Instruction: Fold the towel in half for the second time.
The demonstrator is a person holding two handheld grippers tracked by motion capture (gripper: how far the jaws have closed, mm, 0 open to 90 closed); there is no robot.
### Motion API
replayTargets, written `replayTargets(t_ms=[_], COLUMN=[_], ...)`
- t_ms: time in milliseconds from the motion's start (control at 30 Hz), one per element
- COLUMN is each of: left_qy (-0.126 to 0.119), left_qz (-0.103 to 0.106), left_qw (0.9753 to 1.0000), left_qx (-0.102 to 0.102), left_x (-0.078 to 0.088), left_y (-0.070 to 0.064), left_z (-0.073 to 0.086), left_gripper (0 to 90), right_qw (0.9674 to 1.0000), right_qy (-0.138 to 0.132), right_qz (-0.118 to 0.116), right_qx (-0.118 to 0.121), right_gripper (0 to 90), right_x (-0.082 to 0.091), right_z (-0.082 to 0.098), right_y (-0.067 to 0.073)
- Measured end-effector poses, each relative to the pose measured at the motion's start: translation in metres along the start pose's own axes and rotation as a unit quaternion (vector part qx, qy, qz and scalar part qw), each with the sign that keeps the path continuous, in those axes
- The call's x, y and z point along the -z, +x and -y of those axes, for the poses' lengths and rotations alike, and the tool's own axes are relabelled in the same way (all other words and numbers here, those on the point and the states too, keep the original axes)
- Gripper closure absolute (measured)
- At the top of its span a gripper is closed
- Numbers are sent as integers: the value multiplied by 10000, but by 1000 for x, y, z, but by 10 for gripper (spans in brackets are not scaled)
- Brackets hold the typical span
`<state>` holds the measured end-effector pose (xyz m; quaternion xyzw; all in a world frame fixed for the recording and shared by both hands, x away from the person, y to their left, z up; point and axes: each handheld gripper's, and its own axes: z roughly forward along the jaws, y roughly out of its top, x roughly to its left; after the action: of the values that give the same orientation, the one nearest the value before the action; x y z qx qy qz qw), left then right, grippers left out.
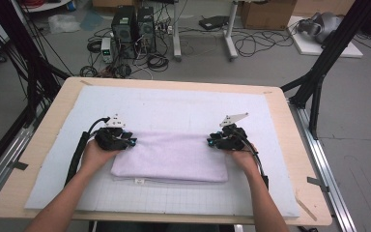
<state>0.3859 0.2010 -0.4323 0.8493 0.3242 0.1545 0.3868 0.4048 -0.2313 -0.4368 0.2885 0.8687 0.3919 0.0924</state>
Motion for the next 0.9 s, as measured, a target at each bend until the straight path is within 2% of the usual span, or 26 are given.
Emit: replayTargets(t_ms=[100,200,267,367,467,633,700,833,900], left_qy=[-227,-245,-189,-159,58,151,157,197,203], left_qz=[-134,-234,-257,-253,-150,-64,-54,83,127], left_qw=[9994,9984,9976,9967,9972,9966,9961,9969,9967], left_qx=[209,443,612,753,726,811,862,754,780], left_x=[7,12,12,8,1,-5,-5,-5,-5], left_y=[10,24,32,37,37,36,37,34,33], left_z=[0,1,1,4,6,8,8,7,6], left_gripper=[619,598,548,474,448,444,453,584,638], right_qw=[9998,9995,9991,9985,9982,9983,9984,9984,9983], right_qy=[-169,-88,-105,-58,35,55,59,-52,-49], right_qz=[122,284,349,379,277,224,158,12,-61], right_qx=[34,-84,-207,-378,-531,-526,-538,-569,-573], right_gripper=[637,568,528,466,443,448,486,580,637], right_x=[6,9,11,12,10,9,8,8,8], right_z=[-2,-1,0,5,11,13,15,18,18], right_y=[-2,-10,-14,-20,-24,-22,-21,-20,-19])
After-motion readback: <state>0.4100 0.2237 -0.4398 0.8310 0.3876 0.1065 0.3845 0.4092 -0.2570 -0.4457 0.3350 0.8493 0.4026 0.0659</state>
